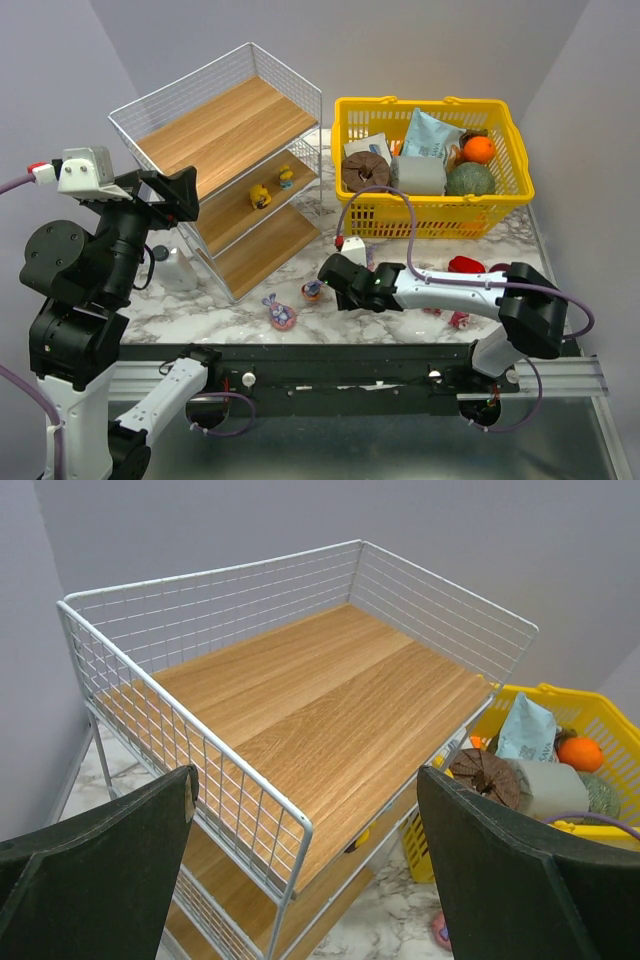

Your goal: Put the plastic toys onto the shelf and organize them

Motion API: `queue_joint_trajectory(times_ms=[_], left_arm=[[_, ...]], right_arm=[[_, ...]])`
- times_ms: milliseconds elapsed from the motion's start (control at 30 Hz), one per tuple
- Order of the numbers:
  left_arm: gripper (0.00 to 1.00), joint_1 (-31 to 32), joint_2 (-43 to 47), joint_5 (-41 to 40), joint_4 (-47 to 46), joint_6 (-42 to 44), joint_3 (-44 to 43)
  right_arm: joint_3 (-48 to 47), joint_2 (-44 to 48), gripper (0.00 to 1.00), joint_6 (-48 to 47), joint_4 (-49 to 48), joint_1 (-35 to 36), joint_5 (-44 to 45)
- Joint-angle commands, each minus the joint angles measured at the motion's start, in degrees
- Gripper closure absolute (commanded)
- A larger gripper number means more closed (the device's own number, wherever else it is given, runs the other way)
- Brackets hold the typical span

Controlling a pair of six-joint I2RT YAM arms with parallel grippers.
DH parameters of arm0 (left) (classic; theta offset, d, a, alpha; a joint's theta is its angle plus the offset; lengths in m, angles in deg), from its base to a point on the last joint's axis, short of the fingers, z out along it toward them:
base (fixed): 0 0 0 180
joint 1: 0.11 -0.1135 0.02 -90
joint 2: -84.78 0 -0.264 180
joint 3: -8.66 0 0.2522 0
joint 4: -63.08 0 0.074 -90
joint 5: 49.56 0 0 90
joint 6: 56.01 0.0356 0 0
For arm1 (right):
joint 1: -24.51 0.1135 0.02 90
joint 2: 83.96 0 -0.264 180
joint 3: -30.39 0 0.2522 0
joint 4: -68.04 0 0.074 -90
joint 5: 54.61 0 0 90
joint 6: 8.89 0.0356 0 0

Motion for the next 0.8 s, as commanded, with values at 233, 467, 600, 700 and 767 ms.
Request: queue_joint_trajectory(times_ms=[233, 467, 600, 700, 767], left_arm=[[0.01, 0.30, -0.44, -1.63, 1.52, 0.44, -0.93], [0.01, 0.30, -0.79, -1.98, 1.61, 0.44, -0.85], [0.01, 0.30, -1.32, -1.98, 1.70, 0.53, -1.11], [0.01, 0.30, -1.76, -1.98, 1.70, 0.53, -1.46], [0.01, 0.30, -1.93, -1.63, 1.61, 0.44, -1.64]], right_arm=[[-1.91, -4.55, 0.73, -4.41, 0.43, 1.05, -0.65], [-1.21, -5.34, 0.68, -4.41, -0.36, 1.31, -0.65], [-0.07, -3.15, 0.48, -4.67, -2.11, 1.32, -1.18], [1.60, -1.22, 0.38, -5.11, -4.66, 1.40, -1.71], [2.74, 0.54, 0.36, -5.64, -6.50, 1.40, -2.23]])
